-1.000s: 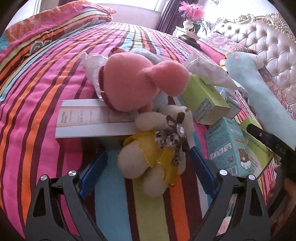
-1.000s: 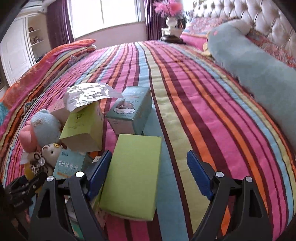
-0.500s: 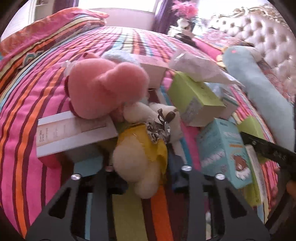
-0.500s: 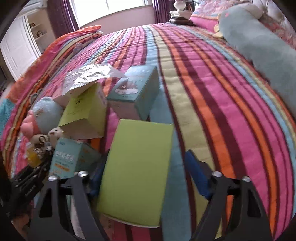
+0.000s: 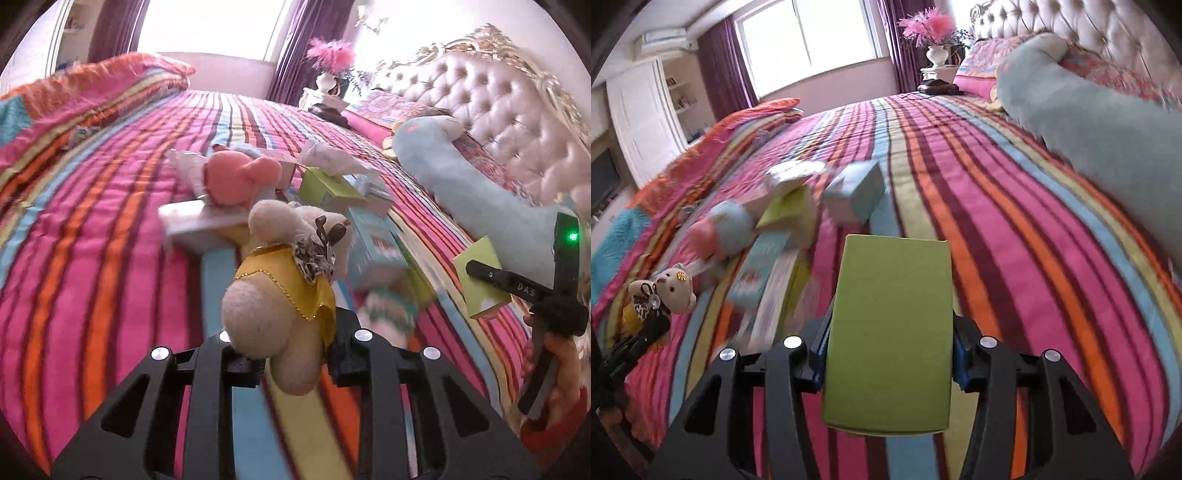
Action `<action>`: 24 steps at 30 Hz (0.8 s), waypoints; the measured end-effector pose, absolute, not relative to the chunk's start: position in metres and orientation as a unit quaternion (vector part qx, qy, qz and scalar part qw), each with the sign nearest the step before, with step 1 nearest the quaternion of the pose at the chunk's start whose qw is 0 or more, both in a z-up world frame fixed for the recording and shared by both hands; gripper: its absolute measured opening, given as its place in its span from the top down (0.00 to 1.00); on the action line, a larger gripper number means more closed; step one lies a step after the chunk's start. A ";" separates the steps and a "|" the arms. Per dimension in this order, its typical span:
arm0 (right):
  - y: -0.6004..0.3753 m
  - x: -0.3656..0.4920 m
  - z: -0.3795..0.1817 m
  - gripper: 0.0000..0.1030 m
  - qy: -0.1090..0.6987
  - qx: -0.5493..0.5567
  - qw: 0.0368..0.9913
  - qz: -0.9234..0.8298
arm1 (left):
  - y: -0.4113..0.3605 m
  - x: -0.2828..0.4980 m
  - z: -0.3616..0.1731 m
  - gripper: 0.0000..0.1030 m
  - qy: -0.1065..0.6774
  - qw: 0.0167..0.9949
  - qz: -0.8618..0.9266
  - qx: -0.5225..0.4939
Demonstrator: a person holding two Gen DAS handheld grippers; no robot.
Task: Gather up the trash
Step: 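Carry the bear and green box over the wastebasket and open both tools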
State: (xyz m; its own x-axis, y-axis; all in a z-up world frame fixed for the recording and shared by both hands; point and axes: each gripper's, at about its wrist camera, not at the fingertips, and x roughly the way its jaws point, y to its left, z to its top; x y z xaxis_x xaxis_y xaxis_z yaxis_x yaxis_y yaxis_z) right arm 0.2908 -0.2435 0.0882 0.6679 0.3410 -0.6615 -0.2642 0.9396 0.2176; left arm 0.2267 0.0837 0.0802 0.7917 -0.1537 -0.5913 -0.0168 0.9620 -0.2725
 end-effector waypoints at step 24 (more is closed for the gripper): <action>-0.187 0.004 -0.053 0.54 0.554 -0.028 0.776 0.299 | -0.009 -0.038 -0.077 0.75 0.550 0.827 -0.117 -0.027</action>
State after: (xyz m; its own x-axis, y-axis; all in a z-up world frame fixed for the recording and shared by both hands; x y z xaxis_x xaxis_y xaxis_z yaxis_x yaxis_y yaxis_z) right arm 0.0045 -0.1874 -0.0528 0.2070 0.4330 -0.8773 -0.4953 0.8197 0.2877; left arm -0.0381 -0.0090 -0.0773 0.3679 -0.2240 -0.9025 0.1638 0.9710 -0.1743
